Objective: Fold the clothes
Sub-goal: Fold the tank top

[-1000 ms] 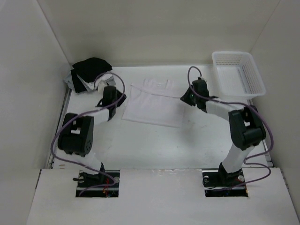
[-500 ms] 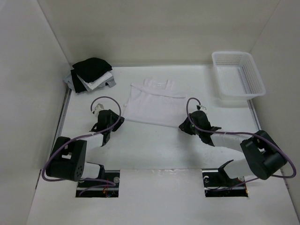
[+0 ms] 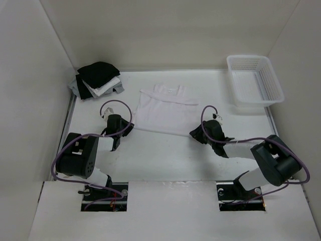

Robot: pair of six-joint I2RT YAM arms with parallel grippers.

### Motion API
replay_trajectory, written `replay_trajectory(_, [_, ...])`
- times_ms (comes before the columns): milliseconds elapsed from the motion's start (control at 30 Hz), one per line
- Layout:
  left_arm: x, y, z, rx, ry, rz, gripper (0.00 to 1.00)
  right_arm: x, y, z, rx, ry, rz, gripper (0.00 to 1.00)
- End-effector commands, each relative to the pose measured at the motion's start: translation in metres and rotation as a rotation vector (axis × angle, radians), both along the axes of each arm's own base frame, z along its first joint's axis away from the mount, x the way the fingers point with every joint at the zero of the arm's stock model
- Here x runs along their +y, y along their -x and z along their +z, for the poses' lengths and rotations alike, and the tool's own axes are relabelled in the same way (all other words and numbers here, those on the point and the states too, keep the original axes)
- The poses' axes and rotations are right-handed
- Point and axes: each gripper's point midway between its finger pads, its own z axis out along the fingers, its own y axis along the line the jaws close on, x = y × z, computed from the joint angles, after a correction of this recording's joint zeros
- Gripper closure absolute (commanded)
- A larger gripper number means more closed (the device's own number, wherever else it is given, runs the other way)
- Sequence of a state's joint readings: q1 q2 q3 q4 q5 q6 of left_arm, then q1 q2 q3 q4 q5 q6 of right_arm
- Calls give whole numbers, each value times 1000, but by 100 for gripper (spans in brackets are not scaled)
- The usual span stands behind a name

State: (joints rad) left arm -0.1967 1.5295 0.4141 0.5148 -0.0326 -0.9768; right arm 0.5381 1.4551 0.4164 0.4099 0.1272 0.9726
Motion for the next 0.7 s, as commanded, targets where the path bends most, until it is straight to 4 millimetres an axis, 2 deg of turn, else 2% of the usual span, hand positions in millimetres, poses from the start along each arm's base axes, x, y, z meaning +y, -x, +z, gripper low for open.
replay_trajectory(0, [-2, 1, -6, 22, -6, -17, 93, -3, 5, -10, 32, -16, -29, 70])
replay_trajectory(100, [-3, 1, -5, 19, -3, -17, 95, -8, 9, -7, 30, -26, -47, 70])
replay_trajectory(233, [-2, 3, -2, 9, -5, -13, 96, -12, 17, -7, 50, -9, -48, 64])
replay_trajectory(400, [-2, 5, 0, 5, -4, -13, 97, -8, 19, -8, 60, -2, -38, 68])
replay_trajectory(567, [-3, 4, 4, -9, -2, -17, 97, -1, 12, -13, 62, -4, -25, 87])
replay_trajectory(667, [-5, 1, 14, -36, 9, -22, 99, 6, 3, 0, 12, -30, -7, 98])
